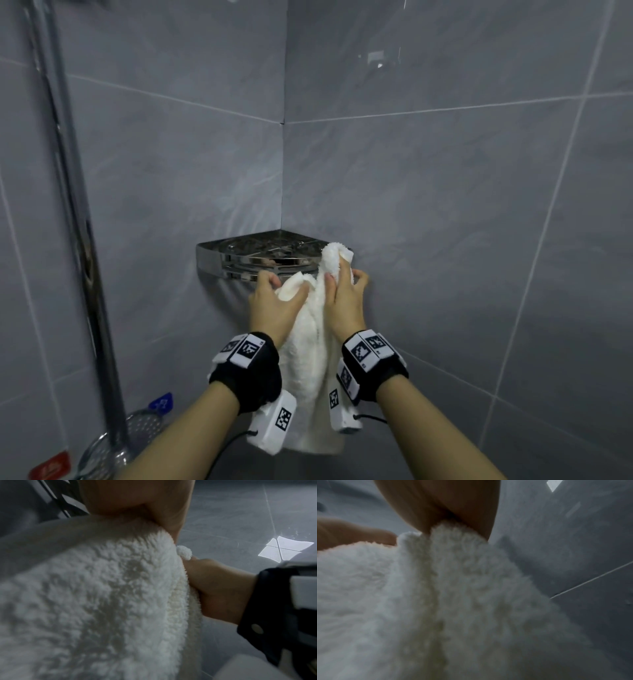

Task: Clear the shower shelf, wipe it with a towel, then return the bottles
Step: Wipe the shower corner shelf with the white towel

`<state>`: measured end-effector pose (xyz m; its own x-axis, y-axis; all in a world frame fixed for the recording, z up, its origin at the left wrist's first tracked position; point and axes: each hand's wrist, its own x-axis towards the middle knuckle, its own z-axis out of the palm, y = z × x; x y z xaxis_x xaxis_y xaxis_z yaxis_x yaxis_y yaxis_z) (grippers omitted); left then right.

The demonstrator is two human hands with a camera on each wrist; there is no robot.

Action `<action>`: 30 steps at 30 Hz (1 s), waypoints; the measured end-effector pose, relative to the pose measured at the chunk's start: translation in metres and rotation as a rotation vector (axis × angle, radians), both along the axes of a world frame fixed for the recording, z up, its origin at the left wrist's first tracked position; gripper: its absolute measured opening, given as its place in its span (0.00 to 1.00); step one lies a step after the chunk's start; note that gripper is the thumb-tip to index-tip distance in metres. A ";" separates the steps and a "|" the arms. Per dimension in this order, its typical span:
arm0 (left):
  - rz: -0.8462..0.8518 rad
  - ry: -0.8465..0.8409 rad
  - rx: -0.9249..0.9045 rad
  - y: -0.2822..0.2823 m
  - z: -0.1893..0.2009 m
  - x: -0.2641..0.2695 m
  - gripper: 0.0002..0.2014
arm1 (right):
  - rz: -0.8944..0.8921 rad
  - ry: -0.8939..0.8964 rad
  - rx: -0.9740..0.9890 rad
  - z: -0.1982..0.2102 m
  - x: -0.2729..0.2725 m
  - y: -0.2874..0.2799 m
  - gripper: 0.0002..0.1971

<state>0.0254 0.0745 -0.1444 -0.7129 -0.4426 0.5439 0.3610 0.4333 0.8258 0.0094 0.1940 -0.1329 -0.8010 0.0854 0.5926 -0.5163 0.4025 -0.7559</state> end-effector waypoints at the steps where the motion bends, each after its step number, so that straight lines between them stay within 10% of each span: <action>1: -0.019 -0.011 -0.010 0.004 0.000 -0.001 0.21 | -0.017 -0.023 -0.007 0.002 -0.003 0.006 0.23; 30: -0.042 0.020 0.022 0.017 -0.016 -0.009 0.22 | -0.043 -0.044 0.075 -0.002 -0.014 0.033 0.20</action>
<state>0.0163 0.0914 -0.1607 -0.7203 -0.4247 0.5485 0.3950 0.3989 0.8276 -0.0047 0.2275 -0.1345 -0.8230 0.0768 0.5628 -0.4642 0.4800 -0.7443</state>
